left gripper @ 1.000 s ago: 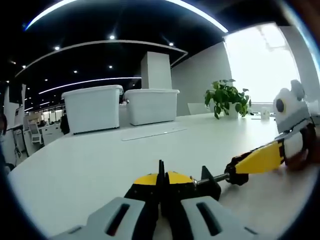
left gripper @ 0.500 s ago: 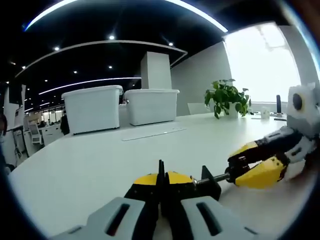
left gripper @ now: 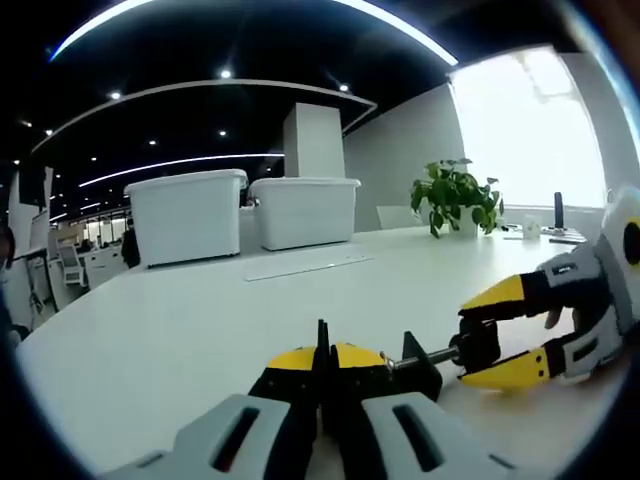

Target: Clamp the fixed fixture on the desktop, loosen the retaining clip, secure it to the edge of the desk, and tighten the retaining clip.

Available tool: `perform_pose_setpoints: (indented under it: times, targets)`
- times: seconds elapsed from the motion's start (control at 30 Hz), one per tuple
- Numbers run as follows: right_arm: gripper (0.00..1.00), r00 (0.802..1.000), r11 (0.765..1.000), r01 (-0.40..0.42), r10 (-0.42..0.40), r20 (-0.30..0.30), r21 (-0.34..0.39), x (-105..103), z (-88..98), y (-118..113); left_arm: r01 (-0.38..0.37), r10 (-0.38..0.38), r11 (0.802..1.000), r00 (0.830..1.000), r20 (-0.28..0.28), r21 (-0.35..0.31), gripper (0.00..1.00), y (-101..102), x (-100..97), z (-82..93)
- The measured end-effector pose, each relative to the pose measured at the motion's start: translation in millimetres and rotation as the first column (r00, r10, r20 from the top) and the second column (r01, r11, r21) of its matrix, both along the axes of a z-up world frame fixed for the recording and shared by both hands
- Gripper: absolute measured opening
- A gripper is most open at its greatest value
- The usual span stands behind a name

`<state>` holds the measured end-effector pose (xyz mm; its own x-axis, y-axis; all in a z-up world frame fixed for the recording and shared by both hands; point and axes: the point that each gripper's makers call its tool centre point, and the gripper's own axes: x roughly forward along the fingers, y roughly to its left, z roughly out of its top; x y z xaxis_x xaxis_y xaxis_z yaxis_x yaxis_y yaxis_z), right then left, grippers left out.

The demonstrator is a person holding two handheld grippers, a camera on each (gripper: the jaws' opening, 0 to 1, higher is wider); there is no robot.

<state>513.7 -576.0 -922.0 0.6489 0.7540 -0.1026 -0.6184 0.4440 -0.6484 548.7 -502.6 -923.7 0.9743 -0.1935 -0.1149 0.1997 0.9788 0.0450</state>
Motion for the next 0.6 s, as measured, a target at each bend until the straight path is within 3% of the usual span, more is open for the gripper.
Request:
perform_pose_setpoints:
  times: [0.47, 0.6]
  targets:
    - [0.25, 1.000, 1.000, 0.013, -0.013, -0.026, 0.018, 4.8, -0.1, -1.9, -0.001, 0.001, 1.000, 1.000, 0.000, 0.002, 0.04, 0.2, 0.7, 0.1]
    - [0.40, 0.996, 0.996, 0.018, -0.011, -0.084, 0.085, 5.8, 4.3, -2.6, -0.003, 0.003, 1.000, 1.000, -0.001, -0.002, 0.04, 0.1, 0.7, 0.2]
